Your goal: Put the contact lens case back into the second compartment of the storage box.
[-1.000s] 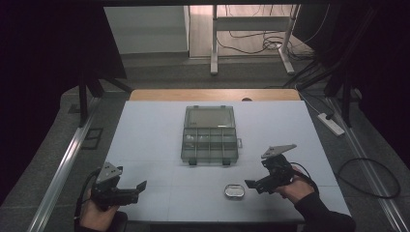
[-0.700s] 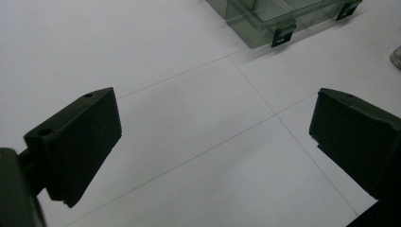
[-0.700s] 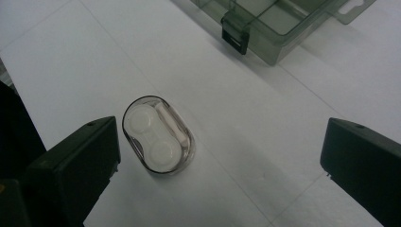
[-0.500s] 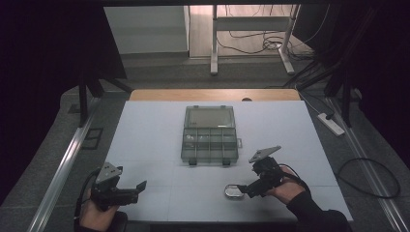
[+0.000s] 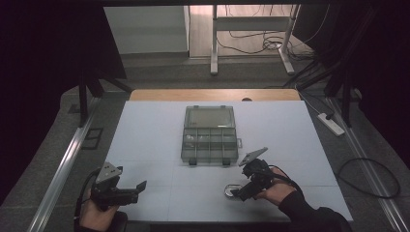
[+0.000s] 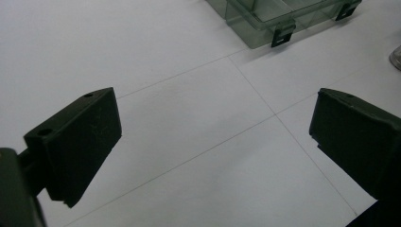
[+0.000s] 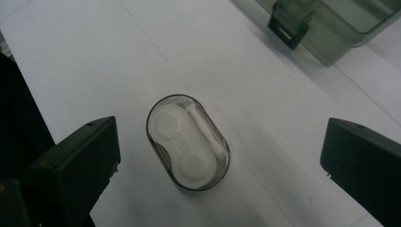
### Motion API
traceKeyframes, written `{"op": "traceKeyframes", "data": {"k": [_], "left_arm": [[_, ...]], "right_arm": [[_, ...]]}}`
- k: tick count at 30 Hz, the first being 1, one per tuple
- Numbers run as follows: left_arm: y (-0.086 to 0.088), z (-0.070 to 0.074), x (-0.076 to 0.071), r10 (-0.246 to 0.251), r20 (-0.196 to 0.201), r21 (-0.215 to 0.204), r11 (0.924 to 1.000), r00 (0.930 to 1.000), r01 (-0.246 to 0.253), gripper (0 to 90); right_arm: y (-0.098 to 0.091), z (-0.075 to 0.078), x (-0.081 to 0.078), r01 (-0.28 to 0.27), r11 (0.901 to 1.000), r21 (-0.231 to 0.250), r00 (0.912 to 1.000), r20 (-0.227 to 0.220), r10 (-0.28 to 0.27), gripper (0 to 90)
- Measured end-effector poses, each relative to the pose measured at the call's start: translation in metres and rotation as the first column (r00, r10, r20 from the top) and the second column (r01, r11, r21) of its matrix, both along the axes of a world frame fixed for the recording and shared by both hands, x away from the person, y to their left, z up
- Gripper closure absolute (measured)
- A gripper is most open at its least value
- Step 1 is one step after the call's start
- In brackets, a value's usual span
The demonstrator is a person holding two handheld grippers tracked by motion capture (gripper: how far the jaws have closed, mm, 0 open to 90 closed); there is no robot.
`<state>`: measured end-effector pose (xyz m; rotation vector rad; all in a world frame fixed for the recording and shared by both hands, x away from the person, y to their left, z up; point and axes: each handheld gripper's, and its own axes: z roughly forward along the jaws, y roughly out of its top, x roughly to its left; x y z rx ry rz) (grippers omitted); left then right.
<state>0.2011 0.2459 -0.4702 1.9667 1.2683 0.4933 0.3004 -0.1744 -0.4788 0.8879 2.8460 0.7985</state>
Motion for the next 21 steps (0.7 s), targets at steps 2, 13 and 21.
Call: {"op": "traceKeyframes", "data": {"k": [2, 13, 21], "left_arm": [[0.000, 0.000, 0.000, 0.000, -0.001, 0.000, 1.0000, 1.0000, 0.000, 3.1], [0.000, 0.000, 0.000, -0.001, -0.001, 0.001, 1.0000, 1.0000, 0.001, 3.0], [0.000, 0.000, 0.000, -0.002, -0.001, 0.002, 1.0000, 1.0000, 0.002, 3.1]], "right_arm": [[0.003, -0.002, 0.000, -0.009, 0.9999, -0.012, 0.9999, -0.006, 0.009, 0.0], [0.015, -0.013, 0.001, -0.037, 0.9970, -0.068, 0.9992, -0.018, 0.036, 0.0], [0.020, -0.024, 0.000, -0.058, 0.9916, -0.116, 0.9982, -0.026, 0.055, 0.0]]}}
